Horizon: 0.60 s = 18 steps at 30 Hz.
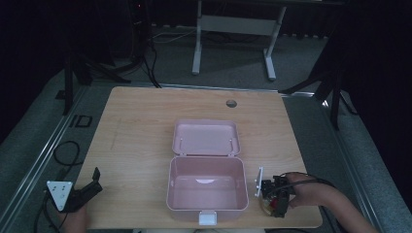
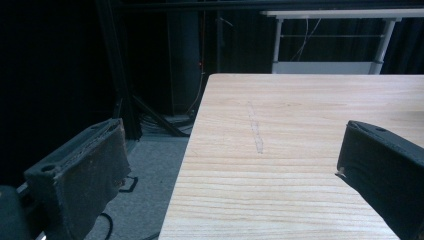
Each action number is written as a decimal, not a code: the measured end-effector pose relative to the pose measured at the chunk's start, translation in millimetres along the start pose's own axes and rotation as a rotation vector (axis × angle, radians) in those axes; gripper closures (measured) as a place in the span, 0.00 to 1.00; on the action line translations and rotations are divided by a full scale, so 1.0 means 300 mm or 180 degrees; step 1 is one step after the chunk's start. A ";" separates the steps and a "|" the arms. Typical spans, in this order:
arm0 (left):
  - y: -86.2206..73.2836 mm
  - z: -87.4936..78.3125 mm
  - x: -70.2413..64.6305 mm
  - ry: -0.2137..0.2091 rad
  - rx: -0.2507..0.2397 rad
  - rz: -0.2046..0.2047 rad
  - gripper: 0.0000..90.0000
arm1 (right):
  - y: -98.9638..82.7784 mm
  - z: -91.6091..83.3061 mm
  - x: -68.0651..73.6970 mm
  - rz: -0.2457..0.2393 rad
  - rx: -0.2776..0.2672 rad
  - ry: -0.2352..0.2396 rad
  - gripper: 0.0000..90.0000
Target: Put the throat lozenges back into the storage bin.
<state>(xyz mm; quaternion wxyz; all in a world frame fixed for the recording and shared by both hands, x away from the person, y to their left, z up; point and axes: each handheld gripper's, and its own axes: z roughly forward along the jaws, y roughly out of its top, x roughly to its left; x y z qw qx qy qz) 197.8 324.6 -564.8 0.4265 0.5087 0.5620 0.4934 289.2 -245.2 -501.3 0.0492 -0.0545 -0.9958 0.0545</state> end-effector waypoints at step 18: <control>0.000 0.000 -0.001 -0.0004 -0.0001 -0.0003 0.00 | -0.014 -0.201 0.013 0.0125 -0.0024 -0.0025 0.22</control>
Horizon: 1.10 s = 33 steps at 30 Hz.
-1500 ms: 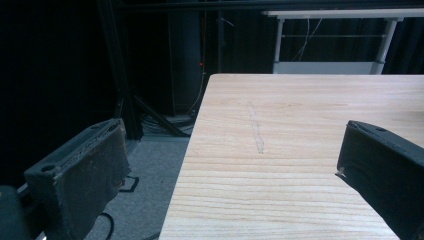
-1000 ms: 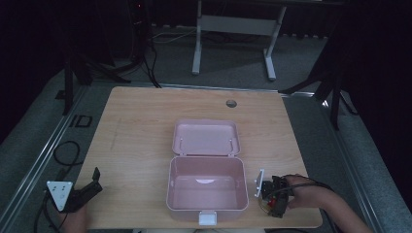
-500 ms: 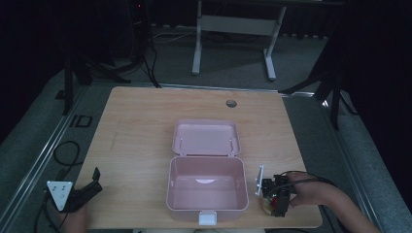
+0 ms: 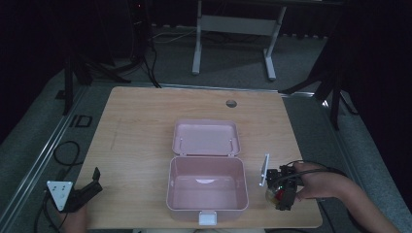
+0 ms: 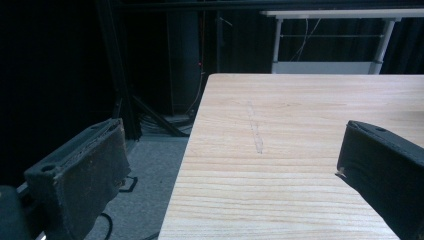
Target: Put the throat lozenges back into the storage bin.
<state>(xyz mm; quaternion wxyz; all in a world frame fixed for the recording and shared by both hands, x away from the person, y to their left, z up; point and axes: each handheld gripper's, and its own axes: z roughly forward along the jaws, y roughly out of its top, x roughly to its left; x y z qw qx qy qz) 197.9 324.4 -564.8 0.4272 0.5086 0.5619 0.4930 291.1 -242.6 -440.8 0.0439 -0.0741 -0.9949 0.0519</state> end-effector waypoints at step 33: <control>0.000 0.000 0.000 -0.0018 0.0008 0.0009 0.00 | 0.265 -0.291 0.085 -0.0543 -0.0234 -0.0019 0.22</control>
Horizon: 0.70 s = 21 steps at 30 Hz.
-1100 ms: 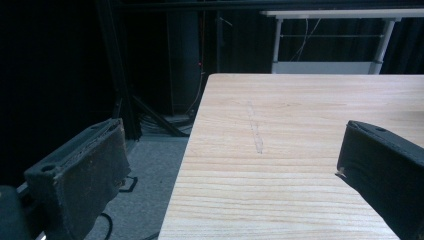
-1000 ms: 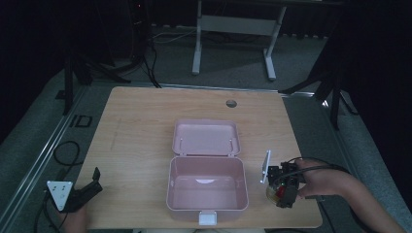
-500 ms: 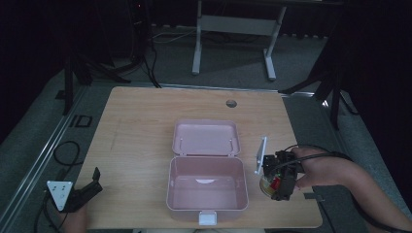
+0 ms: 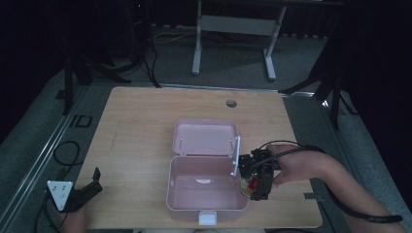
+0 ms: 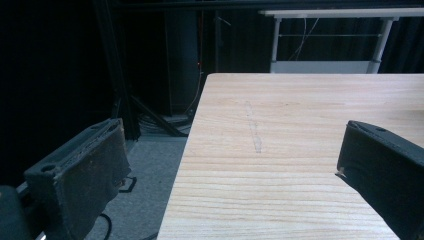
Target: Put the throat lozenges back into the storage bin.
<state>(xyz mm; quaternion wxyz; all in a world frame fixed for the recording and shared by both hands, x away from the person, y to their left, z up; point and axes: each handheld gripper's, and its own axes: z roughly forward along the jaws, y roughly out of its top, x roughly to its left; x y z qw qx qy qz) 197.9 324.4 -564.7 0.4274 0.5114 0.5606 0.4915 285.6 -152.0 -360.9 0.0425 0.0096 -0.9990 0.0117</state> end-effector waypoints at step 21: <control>-0.001 0.000 -0.001 -0.0023 -0.0023 0.0006 0.00 | 0.179 0.081 -0.026 -0.0378 -0.0017 -0.0011 0.22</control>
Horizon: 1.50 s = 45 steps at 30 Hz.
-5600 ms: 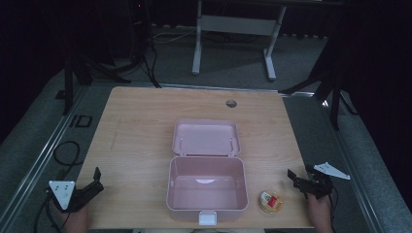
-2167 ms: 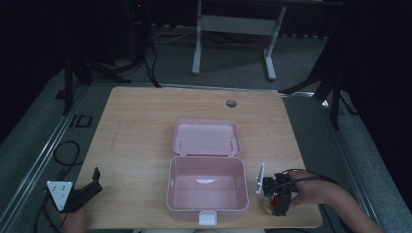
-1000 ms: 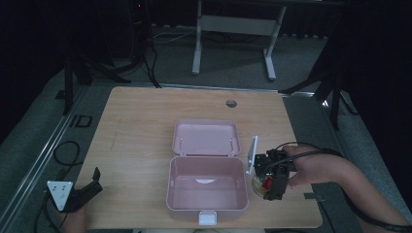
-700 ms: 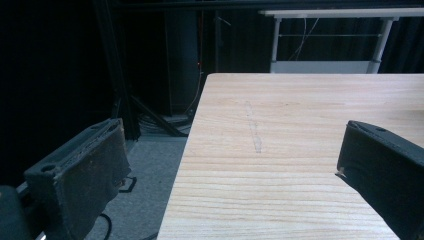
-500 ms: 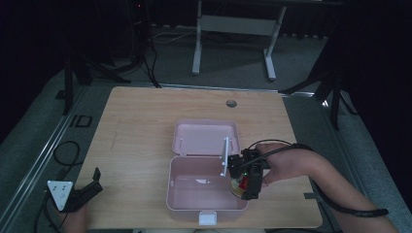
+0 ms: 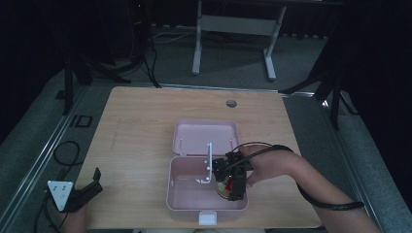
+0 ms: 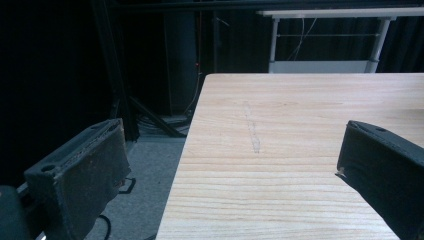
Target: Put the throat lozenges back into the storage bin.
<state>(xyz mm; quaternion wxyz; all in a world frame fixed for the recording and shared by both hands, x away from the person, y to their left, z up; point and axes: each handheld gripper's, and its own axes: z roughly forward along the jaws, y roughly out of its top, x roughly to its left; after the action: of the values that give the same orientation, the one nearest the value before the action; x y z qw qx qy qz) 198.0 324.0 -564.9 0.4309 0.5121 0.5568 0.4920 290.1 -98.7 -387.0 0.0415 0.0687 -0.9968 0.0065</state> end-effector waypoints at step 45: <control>0.001 0.002 -0.003 -0.0057 0.0013 0.0052 0.00 | 0.034 0.361 -0.092 0.0115 0.0541 0.0237 0.21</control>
<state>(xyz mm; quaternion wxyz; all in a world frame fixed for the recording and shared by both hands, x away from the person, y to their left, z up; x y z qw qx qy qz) 198.7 323.1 -564.8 0.4308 0.5219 0.5497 0.4898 307.0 -86.7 -497.2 0.0725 0.0537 -0.9914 0.0944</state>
